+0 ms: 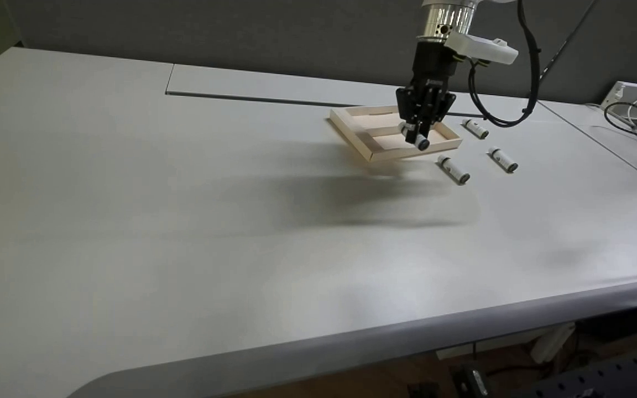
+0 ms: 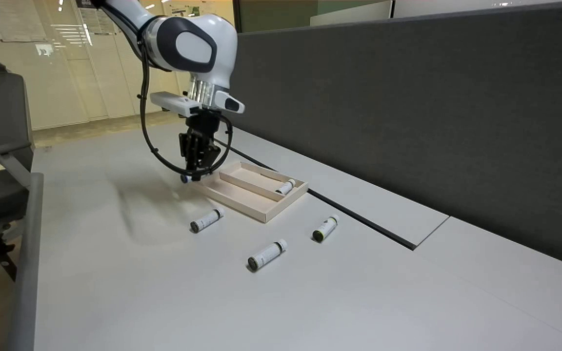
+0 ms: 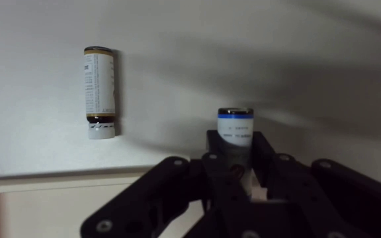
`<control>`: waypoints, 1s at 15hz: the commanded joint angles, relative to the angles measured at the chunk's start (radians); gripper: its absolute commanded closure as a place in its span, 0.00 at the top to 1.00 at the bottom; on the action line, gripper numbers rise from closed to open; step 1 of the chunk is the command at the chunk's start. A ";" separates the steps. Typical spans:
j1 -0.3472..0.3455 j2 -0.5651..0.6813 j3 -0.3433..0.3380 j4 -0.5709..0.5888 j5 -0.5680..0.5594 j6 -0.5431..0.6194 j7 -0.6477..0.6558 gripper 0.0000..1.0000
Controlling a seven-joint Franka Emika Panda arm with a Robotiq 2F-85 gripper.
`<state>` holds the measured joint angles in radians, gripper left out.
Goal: Pick up the bottle from left and put it in the empty segment of the tray
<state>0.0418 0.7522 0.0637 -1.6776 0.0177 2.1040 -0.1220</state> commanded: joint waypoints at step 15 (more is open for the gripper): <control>-0.008 0.089 -0.038 0.156 -0.040 -0.010 0.010 0.07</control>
<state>0.0340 0.8163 0.0313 -1.5695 -0.0034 2.1031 -0.1249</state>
